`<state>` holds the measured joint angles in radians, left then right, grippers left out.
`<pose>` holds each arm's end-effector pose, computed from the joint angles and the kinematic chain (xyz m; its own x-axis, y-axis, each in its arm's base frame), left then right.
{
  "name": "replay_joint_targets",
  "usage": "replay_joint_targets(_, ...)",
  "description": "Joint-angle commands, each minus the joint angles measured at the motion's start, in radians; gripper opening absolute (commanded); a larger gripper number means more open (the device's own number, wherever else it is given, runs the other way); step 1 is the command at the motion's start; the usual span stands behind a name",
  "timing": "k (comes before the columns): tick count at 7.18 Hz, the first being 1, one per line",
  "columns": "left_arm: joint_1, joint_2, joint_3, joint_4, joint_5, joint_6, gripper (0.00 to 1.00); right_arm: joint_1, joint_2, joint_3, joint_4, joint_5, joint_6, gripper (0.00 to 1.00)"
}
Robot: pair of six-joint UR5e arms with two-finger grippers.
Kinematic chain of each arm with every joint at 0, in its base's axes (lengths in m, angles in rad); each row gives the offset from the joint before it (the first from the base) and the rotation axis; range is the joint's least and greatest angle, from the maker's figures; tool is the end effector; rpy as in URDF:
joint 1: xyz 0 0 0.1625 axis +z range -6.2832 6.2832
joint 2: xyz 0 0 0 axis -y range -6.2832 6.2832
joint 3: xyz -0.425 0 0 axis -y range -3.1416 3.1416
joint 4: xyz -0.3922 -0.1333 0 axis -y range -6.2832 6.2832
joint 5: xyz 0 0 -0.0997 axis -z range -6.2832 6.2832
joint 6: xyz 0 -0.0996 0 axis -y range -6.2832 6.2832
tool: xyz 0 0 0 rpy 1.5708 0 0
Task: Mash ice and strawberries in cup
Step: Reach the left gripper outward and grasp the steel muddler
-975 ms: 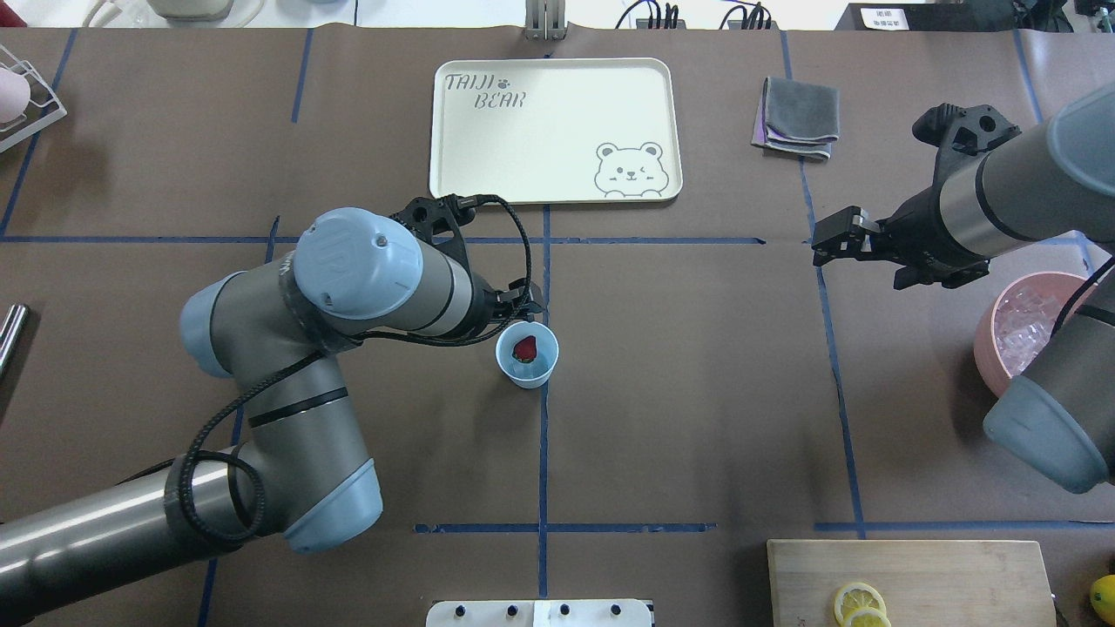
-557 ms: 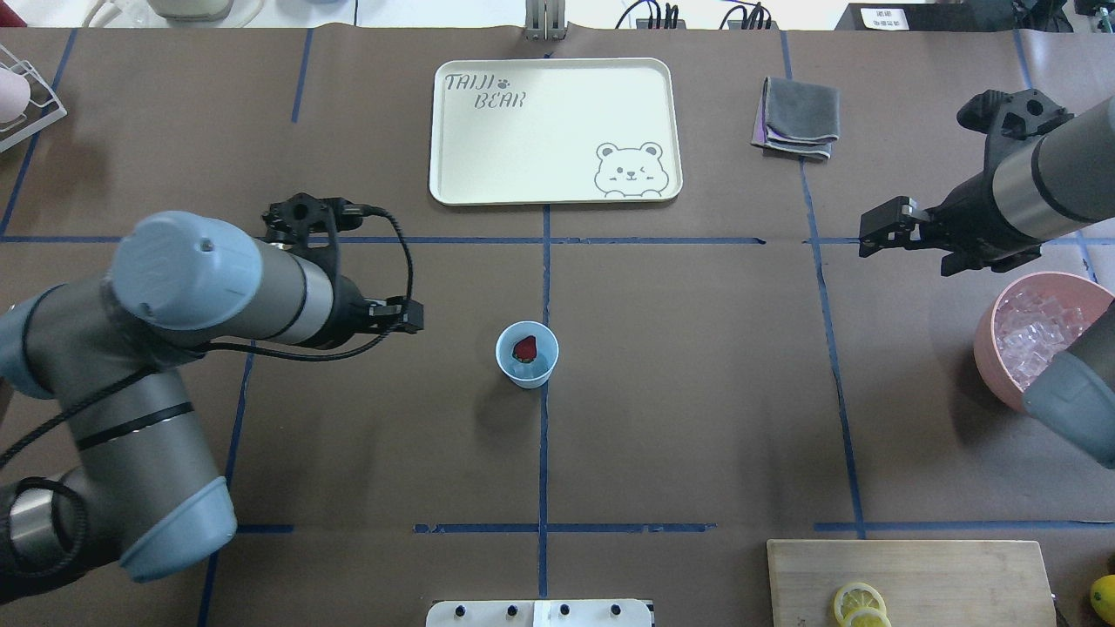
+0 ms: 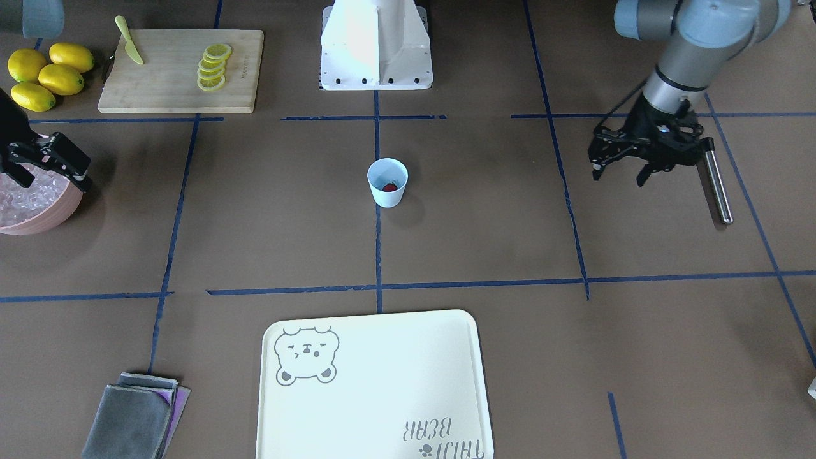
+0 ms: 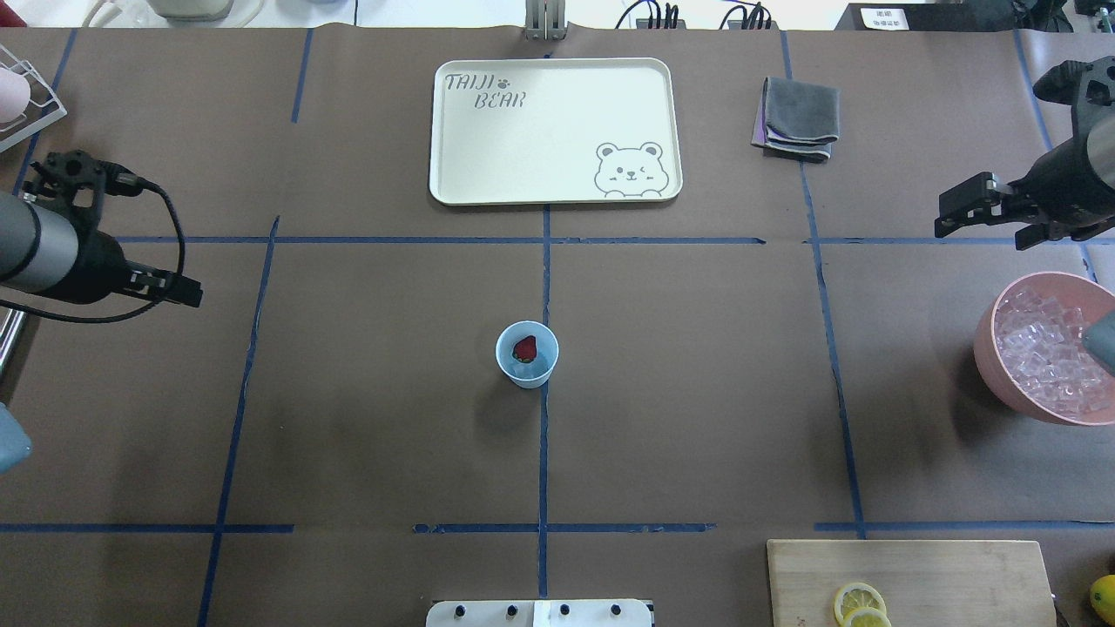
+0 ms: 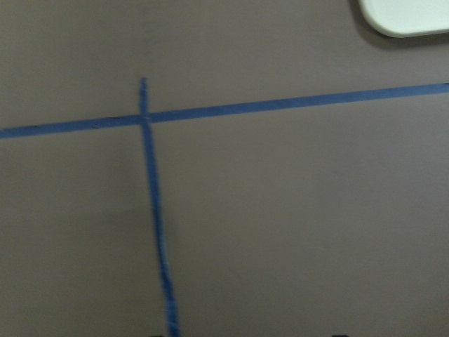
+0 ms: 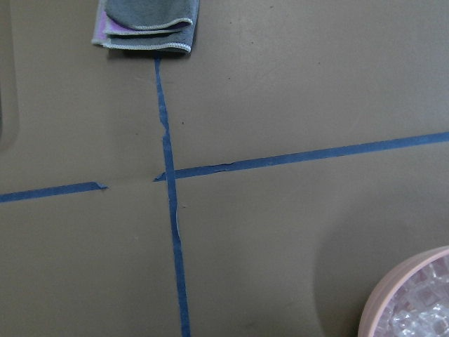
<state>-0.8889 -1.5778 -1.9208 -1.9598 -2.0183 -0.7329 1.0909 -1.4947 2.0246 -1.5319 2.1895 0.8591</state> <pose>0.2480 -0.4486 0.4487 0.6923 0.2103 -0.6903 0.0004 0.9565 0.2918 -0.1631 -0.4770 0.4027 0.6723 0.1393 0.7270 -0.1839 0.9828 -0.0183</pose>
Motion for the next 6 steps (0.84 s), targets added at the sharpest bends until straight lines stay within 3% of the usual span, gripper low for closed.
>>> replay_joint_targets(1, -0.137, 0.067, 0.354, -0.437, -0.120, 0.112, 0.84, 0.033, -0.016, -0.011, 0.001, 0.016, -0.051, 1.00)
replay_joint_targets(2, -0.169, 0.056, 0.519, -0.567, -0.126, 0.130, 0.84, 0.056, -0.036, -0.012, 0.000, 0.050, -0.083, 1.00)
replay_joint_targets(3, -0.176, 0.050, 0.567, -0.551, -0.125, 0.130, 0.84, 0.076, -0.045, -0.015, 0.001, 0.067, -0.104, 1.00)
replay_joint_targets(4, -0.226, 0.050, 0.554, -0.460, -0.185, 0.130, 0.83, 0.076, -0.050, -0.015, 0.001, 0.070, -0.104, 1.00)
replay_joint_targets(5, -0.313, 0.051, 0.540, -0.443, -0.273, 0.171, 0.83, 0.078, -0.050, -0.017, 0.001, 0.069, -0.106, 1.00)
replay_joint_targets(6, -0.353, 0.050, 0.542, -0.418, -0.301, 0.225, 0.83, 0.077, -0.052, -0.020, 0.001, 0.070, -0.103, 1.00)
